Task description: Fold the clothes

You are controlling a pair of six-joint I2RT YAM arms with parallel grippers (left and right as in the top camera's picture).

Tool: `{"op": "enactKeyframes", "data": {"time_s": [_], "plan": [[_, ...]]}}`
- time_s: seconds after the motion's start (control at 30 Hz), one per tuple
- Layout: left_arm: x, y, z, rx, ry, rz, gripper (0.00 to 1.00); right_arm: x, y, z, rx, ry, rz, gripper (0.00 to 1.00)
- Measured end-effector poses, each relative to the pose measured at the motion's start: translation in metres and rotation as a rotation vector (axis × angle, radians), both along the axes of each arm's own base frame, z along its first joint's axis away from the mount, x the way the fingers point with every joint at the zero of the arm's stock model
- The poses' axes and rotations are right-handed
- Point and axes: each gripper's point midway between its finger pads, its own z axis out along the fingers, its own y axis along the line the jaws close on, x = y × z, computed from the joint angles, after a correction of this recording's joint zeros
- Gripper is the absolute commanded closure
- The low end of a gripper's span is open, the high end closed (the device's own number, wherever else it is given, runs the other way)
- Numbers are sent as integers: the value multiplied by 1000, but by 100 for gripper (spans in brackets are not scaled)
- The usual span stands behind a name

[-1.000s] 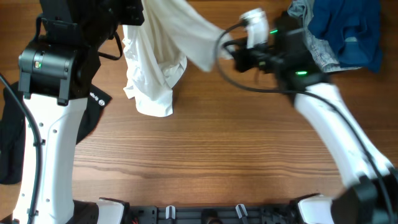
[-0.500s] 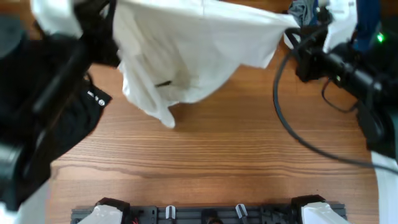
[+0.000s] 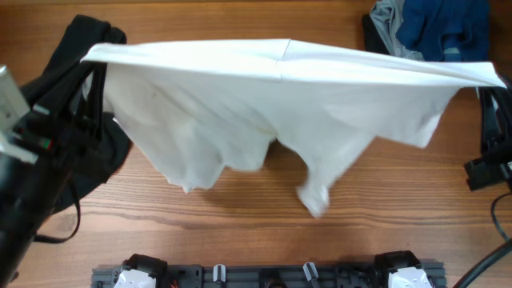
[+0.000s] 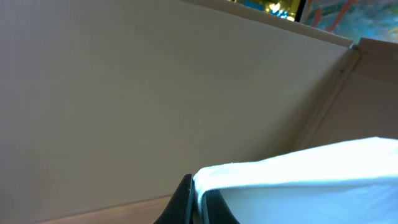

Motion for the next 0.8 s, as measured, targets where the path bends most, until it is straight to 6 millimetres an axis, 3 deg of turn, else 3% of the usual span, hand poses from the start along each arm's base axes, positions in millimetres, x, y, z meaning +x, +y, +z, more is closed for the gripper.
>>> {"op": "enactKeyframes", "data": {"time_s": [0.07, 0.13, 0.27, 0.37, 0.47, 0.5, 0.57, 0.67, 0.8], "plan": [[1, 1, -2, 18, 1, 10, 96, 6, 0, -2, -5, 12, -4, 96], [15, 5, -14, 39, 51, 52, 96, 22, 2, -9, -17, 44, -4, 96], [68, 12, -56, 106, 217, 170, 96, 92, 12, -48, -58, 204, 7, 96], [117, 17, -100, 173, 367, 255, 96, 165, 24, -107, -85, 386, 29, 96], [161, 24, -146, 230, 505, 319, 96, 222, 36, -163, -107, 516, 61, 96], [182, 29, -169, 252, 570, 341, 96, 251, 43, -199, -112, 587, 83, 96], [212, 35, -208, 284, 668, 371, 96, 290, 54, -243, -113, 641, 117, 96], [249, 46, -261, 317, 787, 403, 96, 337, 71, -306, -95, 689, 179, 96], [285, 69, -329, 338, 924, 444, 96, 382, 96, -379, -39, 704, 271, 96]]}}
